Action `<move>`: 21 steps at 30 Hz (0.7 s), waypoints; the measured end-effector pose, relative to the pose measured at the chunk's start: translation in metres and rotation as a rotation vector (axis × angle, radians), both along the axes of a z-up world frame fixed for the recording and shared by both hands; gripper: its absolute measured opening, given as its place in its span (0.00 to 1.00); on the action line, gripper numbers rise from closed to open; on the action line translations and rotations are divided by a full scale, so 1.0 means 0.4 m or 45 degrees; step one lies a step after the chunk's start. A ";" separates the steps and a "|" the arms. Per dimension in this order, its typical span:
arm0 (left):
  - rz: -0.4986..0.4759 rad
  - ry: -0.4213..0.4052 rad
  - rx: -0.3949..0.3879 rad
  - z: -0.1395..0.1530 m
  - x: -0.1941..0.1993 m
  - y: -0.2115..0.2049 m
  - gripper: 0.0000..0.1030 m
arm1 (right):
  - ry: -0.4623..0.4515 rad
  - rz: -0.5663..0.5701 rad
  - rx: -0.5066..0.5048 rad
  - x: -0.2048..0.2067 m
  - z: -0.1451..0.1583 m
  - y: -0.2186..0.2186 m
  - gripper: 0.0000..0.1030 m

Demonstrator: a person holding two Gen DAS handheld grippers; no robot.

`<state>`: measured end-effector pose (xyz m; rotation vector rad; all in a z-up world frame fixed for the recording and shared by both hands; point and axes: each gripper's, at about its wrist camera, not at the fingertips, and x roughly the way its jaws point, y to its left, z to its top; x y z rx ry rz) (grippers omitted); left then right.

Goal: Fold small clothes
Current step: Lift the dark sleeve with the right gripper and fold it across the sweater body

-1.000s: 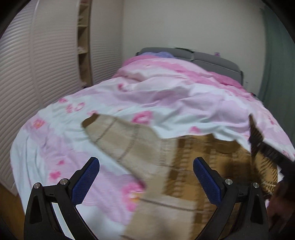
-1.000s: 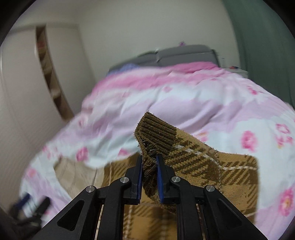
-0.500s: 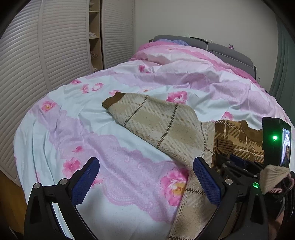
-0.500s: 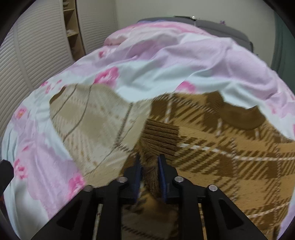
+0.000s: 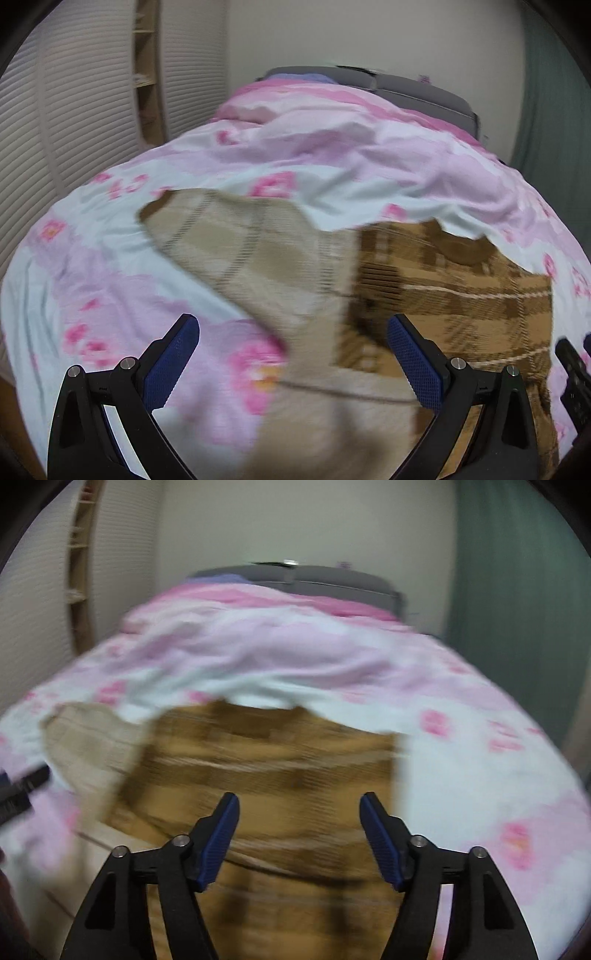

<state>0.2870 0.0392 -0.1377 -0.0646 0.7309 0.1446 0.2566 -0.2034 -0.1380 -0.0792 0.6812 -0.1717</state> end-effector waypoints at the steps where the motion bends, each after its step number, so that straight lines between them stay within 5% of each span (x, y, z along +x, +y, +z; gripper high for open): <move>1: -0.019 0.006 0.001 -0.004 0.008 -0.025 1.00 | 0.024 -0.028 -0.011 -0.008 -0.010 -0.037 0.67; 6: -0.127 0.058 0.050 -0.038 0.055 -0.162 1.00 | 0.167 -0.080 0.050 -0.009 -0.080 -0.177 0.67; 12: -0.146 0.101 0.110 -0.076 0.097 -0.214 1.00 | 0.335 0.029 0.031 0.051 -0.164 -0.164 0.67; 15: -0.131 0.127 0.143 -0.101 0.123 -0.210 1.00 | 0.290 -0.024 -0.006 0.081 -0.166 -0.167 0.67; 21: -0.016 0.211 0.116 -0.165 0.172 -0.148 1.00 | 0.252 -0.155 0.144 0.060 -0.172 -0.243 0.68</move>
